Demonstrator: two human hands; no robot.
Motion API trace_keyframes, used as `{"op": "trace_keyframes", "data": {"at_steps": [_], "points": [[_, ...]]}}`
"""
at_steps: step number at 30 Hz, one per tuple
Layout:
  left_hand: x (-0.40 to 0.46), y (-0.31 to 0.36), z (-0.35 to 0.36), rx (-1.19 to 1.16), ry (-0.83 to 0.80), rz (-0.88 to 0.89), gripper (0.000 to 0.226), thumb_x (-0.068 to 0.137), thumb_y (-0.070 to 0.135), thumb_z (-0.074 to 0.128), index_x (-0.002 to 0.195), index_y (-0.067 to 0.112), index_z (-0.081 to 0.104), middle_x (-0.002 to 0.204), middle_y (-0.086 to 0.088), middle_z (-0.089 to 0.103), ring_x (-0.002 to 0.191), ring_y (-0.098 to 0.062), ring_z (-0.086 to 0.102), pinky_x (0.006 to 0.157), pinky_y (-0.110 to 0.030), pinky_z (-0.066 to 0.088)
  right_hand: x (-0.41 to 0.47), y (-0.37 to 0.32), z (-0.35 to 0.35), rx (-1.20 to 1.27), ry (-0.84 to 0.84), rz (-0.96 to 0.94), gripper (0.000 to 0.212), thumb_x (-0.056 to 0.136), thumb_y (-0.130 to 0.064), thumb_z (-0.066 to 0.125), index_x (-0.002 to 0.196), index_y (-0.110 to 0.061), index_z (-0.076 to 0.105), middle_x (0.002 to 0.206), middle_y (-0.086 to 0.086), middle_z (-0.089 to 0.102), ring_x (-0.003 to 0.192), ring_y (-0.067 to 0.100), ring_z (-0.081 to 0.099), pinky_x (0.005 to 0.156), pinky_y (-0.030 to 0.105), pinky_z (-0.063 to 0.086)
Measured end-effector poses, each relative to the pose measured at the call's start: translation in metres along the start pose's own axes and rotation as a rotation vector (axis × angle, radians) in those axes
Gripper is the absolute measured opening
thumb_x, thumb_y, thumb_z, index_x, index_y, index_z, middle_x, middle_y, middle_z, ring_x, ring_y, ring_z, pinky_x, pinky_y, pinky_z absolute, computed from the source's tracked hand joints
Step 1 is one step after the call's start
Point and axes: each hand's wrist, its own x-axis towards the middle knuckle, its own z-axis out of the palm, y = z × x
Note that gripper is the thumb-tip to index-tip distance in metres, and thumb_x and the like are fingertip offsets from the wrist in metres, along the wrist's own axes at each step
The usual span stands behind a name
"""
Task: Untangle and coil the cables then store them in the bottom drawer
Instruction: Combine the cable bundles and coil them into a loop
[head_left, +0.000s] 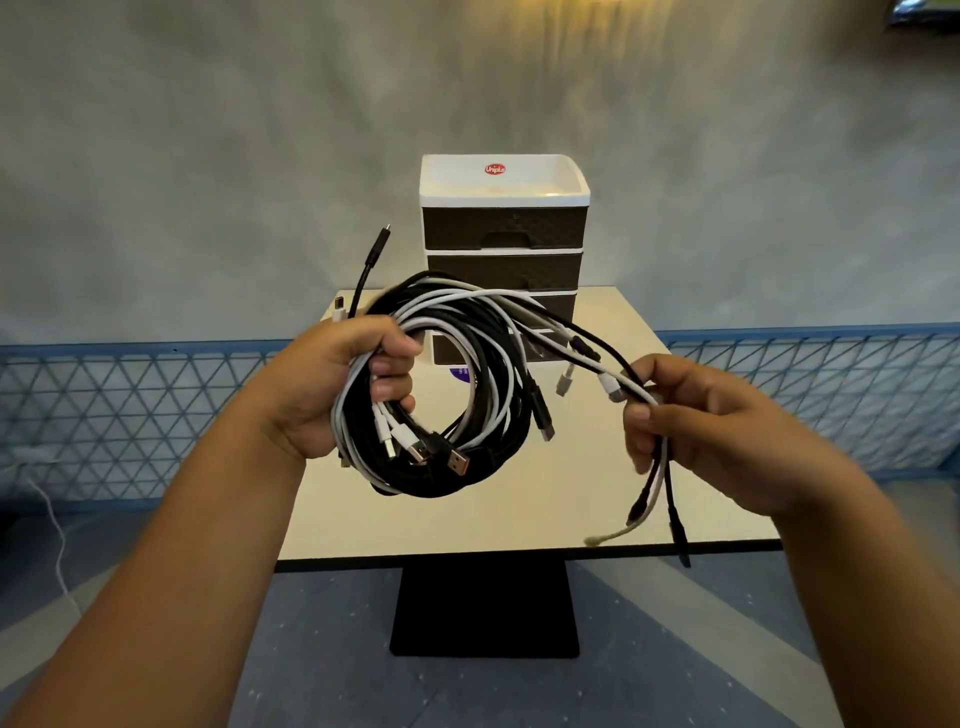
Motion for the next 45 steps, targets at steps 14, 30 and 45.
{"op": "trace_keyframes", "data": {"at_steps": [14,30,45], "points": [[-0.002,-0.004,-0.001,0.007,-0.013,0.000,0.019,0.059,0.017,0.067,0.056,0.017,0.048,0.049,0.005,0.032,0.040,-0.008,0.034,0.056,-0.027,0.047,0.011,0.008,0.019,-0.031,0.332,-0.068,0.017,0.077,-0.027,0.068,0.090,-0.016,0.069,0.055,-0.004,0.045,0.048,0.008,0.031,0.045,0.021,0.028],[-0.004,-0.009,0.003,0.112,-0.095,-0.023,0.012,0.064,0.016,0.067,0.062,0.016,0.055,0.050,0.004,0.034,0.042,-0.009,0.036,0.059,-0.030,0.043,0.021,0.026,0.016,-0.316,0.383,0.164,0.036,0.085,-0.053,0.060,0.079,-0.019,0.070,0.055,0.003,0.041,0.053,0.015,0.033,0.051,0.030,0.029],[-0.012,0.002,-0.001,0.002,-0.117,-0.017,0.024,0.064,0.013,0.065,0.068,0.012,0.041,0.048,0.005,0.033,0.039,-0.009,0.036,0.054,-0.028,0.047,0.001,0.004,-0.015,-0.906,0.159,-0.039,0.019,0.085,-0.046,0.053,0.095,-0.038,0.067,0.090,-0.015,0.063,0.088,0.007,0.061,0.076,0.027,0.050]]}}
